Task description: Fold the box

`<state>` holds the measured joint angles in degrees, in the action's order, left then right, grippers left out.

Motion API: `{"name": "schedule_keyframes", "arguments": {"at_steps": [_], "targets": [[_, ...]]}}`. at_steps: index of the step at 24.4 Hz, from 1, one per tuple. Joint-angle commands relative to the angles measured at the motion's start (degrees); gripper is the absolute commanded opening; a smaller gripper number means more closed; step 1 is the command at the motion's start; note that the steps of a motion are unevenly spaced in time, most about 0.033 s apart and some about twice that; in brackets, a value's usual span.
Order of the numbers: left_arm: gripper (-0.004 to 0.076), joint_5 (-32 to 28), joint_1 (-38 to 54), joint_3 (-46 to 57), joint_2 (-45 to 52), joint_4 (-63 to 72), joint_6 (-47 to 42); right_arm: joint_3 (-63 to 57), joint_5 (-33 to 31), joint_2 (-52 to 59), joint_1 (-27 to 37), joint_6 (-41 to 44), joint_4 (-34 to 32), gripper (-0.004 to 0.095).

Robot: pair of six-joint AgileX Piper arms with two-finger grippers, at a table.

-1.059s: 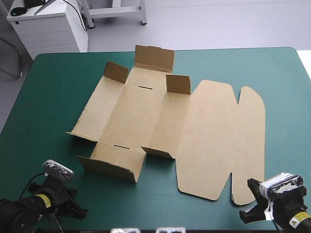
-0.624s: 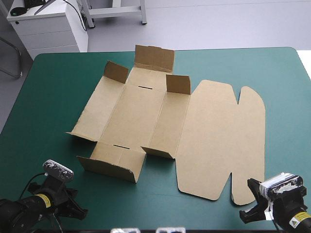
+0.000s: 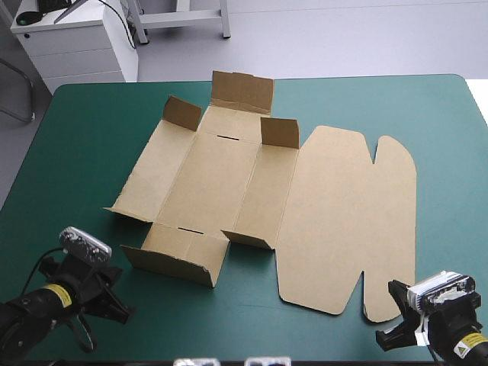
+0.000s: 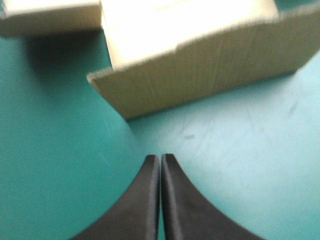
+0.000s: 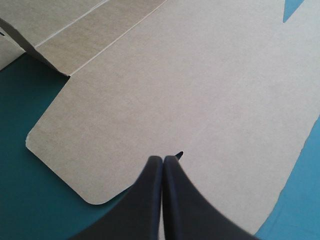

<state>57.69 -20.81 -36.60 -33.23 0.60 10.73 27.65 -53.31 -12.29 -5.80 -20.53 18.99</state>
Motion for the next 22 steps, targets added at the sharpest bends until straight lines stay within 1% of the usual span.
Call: {"name": "schedule_keyframes", "arguments": {"at_steps": [1, 2, 5, 7, 8, 11, 12, 15, 18, 19, 21, 22], "targets": [[-0.0006, -5.15, -0.03, -9.23, -6.24, 0.35, -0.99, 1.38, 3.80, -0.64, -0.23, -0.41, 0.88, -0.0014], [-0.0006, -4.73, -0.03, -13.07, -10.19, 0.21, -0.99, 1.38, 3.80, -0.64, -0.23, -0.41, 0.88, -0.0014], [-0.0006, -4.00, -0.03, -20.45, -18.68, -0.60, -0.47, 1.38, 3.80, -0.64, -0.23, -0.41, 0.88, -0.0014], [0.0005, -3.88, 0.09, -25.80, -26.39, -0.60, 0.72, 1.38, 3.80, -0.64, -0.23, -0.41, 0.88, -0.0014], [0.0018, -3.58, 0.09, -28.64, -30.15, -0.28, 1.44, 1.38, 3.80, -0.64, -0.23, -0.41, 0.88, -0.0014], [0.0018, -2.34, 1.97, -35.10, -38.05, 3.42, 5.85, 1.38, 3.80, -0.64, -0.23, -0.41, 0.88, -0.0014], [0.0018, -1.31, 4.89, -37.39, -40.53, 7.97, 9.44, 1.38, 3.80, -0.64, -0.23, -0.41, 0.88, -0.0014], [0.0018, 2.30, 11.81, -40.29, -44.00, 18.12, 16.36, 1.38, 3.80, -0.64, -0.23, -0.41, 0.88, -0.0014], [0.0018, 7.41, 20.86, -41.03, -46.47, 31.55, 24.52, 1.38, 3.80, -0.64, -0.23, -0.41, 0.88, -0.0014], [0.0018, 10.14, 24.17, -41.03, -47.34, 35.50, 27.08, 1.38, 3.80, -0.64, -0.23, -0.41, 0.88, -0.0014], [0.0018, 15.83, 30.53, -41.03, -48.82, 41.88, 29.91, 1.38, 3.80, -0.64, -0.23, -0.41, 0.88, -0.0014], [0.0018, 16.36, 33.31, -41.03, -49.20, 43.42, 30.39, 1.38, 3.80, -0.64, -0.23, -0.41, 0.88, -0.0014]]}}
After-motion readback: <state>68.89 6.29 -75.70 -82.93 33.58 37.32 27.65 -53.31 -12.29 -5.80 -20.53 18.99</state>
